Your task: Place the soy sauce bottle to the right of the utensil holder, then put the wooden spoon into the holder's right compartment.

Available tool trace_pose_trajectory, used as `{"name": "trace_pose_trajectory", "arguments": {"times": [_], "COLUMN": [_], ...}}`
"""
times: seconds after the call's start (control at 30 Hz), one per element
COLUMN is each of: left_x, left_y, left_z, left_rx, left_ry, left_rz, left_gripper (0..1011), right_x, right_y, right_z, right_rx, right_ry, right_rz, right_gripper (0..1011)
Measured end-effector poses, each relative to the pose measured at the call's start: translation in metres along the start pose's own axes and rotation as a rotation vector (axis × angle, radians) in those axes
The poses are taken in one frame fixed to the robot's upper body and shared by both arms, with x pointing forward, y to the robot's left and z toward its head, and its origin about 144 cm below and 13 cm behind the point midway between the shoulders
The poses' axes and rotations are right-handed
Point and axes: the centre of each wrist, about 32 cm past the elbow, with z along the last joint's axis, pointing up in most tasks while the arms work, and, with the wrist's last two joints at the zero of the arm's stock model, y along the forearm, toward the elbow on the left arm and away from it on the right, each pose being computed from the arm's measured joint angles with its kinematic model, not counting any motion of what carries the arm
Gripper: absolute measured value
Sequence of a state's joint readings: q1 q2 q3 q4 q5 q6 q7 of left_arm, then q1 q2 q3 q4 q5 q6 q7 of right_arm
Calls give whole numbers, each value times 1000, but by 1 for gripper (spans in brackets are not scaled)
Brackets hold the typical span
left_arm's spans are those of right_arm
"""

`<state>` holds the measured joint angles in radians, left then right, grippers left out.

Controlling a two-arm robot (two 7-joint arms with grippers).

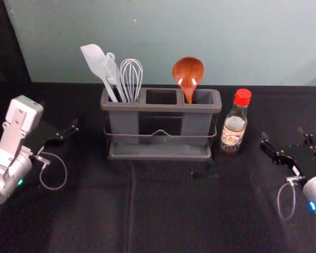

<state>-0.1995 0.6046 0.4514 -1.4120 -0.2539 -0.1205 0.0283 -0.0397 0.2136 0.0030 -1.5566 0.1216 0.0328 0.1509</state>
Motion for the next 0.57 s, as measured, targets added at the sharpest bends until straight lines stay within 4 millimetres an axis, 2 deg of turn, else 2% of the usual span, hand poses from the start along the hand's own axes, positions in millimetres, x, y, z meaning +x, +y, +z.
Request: {"name": "trace_pose_trajectory", "arguments": {"times": [0.57], "left_x": [0], "left_y": [0], "left_z": [0], "left_rx": [0], "left_ry": [0], "left_rz": [0], "left_gripper": [1005], "right_x": [0], "right_y": [0], "right_z": [0], "right_rx": [0], "right_ry": [0], "right_rz": [-3], "right_gripper": [1002]}}
